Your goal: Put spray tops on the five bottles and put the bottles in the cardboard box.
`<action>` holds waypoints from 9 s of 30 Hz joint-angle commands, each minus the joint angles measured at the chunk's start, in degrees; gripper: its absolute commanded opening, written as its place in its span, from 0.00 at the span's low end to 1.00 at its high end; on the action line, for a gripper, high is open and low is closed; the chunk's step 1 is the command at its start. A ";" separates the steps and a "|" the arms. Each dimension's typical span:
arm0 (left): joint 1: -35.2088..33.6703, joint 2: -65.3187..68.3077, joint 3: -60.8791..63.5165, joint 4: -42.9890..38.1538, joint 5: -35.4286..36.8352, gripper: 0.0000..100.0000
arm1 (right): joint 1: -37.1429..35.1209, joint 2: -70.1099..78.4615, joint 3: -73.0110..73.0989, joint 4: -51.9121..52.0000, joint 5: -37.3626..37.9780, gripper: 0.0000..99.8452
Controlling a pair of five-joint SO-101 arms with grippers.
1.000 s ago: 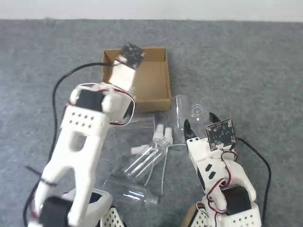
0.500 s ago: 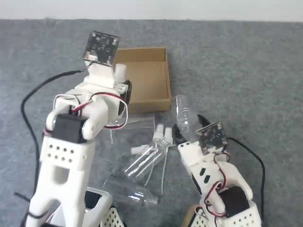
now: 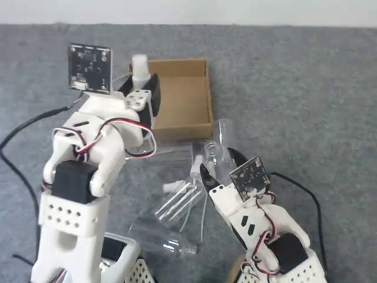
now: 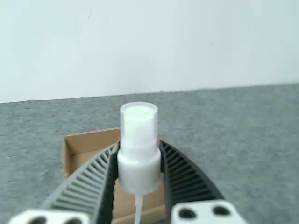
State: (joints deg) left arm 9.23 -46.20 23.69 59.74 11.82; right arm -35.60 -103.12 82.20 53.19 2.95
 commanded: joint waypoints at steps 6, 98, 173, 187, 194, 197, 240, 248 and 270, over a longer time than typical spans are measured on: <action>7.91 -2.20 -0.57 -7.03 3.43 0.01 | -0.31 -0.92 -0.62 -1.54 -4.48 0.13; 21.36 -10.73 22.37 -24.44 3.78 0.01 | 6.81 -0.92 7.65 -15.52 -1.76 0.13; 24.97 -10.11 34.77 -35.69 4.40 0.06 | 9.19 -1.01 2.11 -8.40 4.22 0.13; 24.62 -10.20 34.59 -35.78 4.31 0.06 | 6.55 -1.01 -0.79 -6.11 4.92 0.13; 23.47 -10.11 34.86 -35.78 4.57 0.09 | 6.11 -1.01 -1.76 -6.02 10.02 0.13; 23.30 -10.11 34.95 -35.52 4.66 0.14 | 6.02 -1.01 -1.67 -5.93 10.37 0.13; 19.96 -10.73 26.59 -28.57 1.14 0.12 | 3.74 -1.01 -4.13 0.48 16.44 0.13; 18.81 -10.73 20.44 -22.77 0.97 0.12 | 3.82 -1.01 -4.04 0.57 13.01 0.13; 15.21 -10.73 21.41 -11.69 -2.73 0.11 | 8.66 -0.92 0.88 -7.60 8.26 0.13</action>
State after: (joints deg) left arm 20.57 -54.99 45.05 47.96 12.70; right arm -27.60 -103.21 84.04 47.56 12.00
